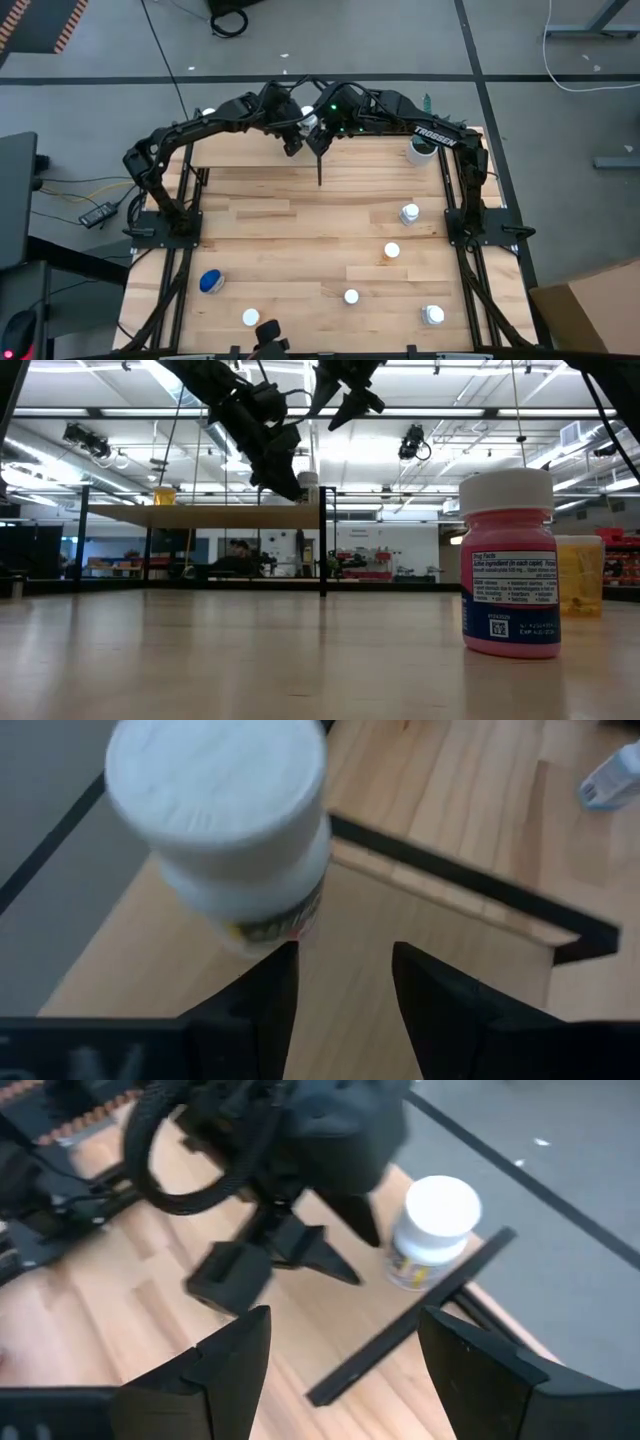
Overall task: Pick and place medicine bottles onto shelf by color
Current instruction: Put the white pill bottle on the shelf
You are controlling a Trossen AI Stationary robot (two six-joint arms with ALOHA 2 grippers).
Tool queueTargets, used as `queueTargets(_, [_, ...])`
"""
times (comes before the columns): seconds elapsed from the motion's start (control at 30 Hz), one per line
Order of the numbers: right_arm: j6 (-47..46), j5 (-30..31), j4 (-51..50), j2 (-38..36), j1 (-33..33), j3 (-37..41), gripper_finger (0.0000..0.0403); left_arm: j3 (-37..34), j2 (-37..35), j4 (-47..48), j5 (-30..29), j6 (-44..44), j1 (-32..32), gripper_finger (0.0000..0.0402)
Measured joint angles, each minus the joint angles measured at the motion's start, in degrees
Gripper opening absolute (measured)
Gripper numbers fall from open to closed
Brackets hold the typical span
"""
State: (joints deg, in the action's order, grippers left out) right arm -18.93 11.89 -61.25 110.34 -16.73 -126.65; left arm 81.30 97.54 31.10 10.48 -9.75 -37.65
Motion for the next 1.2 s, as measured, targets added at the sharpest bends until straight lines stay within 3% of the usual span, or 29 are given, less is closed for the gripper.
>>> queueTargets(0.23, [1.6, 5.2, -2.9, 0.0, 0.0, 0.0, 0.0261, -0.1, -0.4, 3.1, 0.1, 0.4, -1.2, 0.0167])
queueTargets(0.43, [1.6, 8.7, -4.2, 0.0, -0.1, 0.0, 0.0261, -0.1, -3.1, 2.1, 9.6, 3.1, 0.9, 0.0156])
queueTargets(0.57, [1.6, 9.1, -4.2, 0.0, -0.1, 0.0, 0.0261, -0.1, -3.4, -0.3, 10.7, 1.6, 3.5, 0.0148])
queueTargets(0.7, [2.1, 9.2, -4.3, 0.0, -0.1, 0.0, 0.0261, -0.1, -3.4, -6.8, 10.3, 1.2, 5.1, 0.0142])
queueTargets(0.9, [2.1, 9.1, -4.3, 0.0, -0.1, 0.0, 0.0261, -0.1, -3.4, -17.4, 4.3, 1.6, 5.8, 0.014])
queueTargets(1.2, [2.0, 9.1, -4.3, 0.0, -0.1, 0.0, 0.0261, 0.0, -1.3, -18.3, 1.4, -1.4, 5.0, 0.0139])
